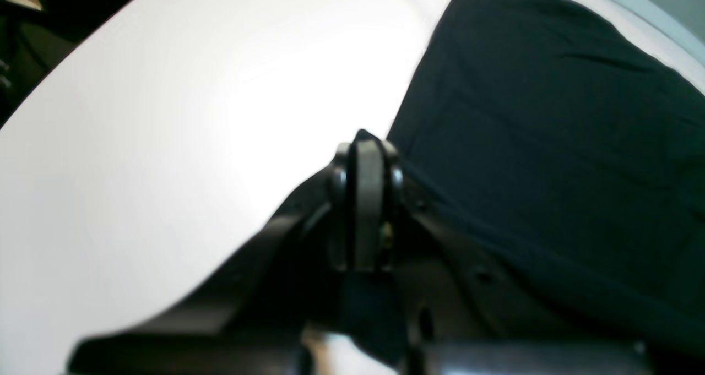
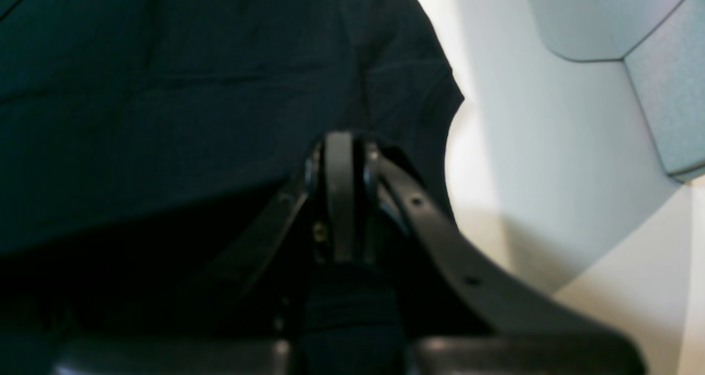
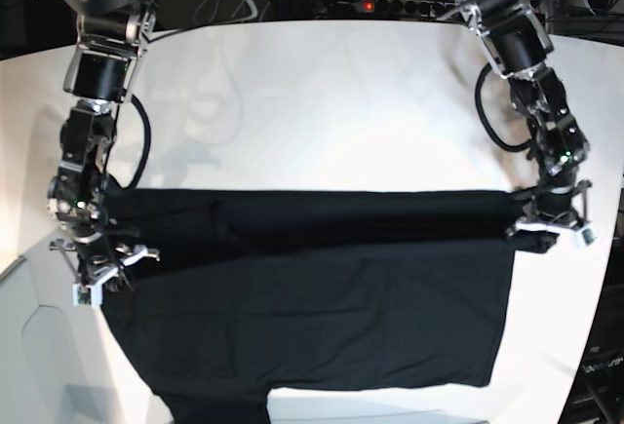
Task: Fold the T-shirt properly
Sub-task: 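Lift the shirt with both grippers and pull it toward the robot, then lower the held shirt edge onto the table with both grippers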
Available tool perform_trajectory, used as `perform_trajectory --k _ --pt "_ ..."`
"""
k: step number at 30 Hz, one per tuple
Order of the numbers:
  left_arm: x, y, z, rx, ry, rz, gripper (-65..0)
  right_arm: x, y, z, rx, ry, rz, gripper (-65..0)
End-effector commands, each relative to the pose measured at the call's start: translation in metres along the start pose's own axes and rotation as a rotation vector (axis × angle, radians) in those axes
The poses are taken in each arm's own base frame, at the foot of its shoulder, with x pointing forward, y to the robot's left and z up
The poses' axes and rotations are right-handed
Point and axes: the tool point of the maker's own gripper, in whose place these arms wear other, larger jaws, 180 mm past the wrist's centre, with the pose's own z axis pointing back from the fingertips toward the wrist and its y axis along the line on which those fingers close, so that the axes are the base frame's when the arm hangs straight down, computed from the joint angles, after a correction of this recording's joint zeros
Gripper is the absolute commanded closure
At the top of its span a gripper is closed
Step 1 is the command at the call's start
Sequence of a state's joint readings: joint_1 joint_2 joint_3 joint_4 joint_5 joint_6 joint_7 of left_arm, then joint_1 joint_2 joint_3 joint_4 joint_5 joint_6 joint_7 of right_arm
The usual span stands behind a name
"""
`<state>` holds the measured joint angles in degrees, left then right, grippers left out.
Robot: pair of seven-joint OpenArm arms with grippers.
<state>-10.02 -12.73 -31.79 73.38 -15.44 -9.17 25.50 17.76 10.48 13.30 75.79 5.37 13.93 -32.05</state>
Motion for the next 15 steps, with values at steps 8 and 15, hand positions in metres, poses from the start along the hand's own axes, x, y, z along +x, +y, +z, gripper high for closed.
perform_trajectory --k 8,15 --pt "0.034 -0.014 -0.001 -0.050 -0.073 -0.083 -23.6 0.027 0.007 0.000 0.019 -0.065 0.083 -31.9" --pt "0.014 0.018 0.012 0.016 -0.049 -0.042 -24.1 0.015 0.002 0.003 0.011 -0.046 0.088 -37.7"
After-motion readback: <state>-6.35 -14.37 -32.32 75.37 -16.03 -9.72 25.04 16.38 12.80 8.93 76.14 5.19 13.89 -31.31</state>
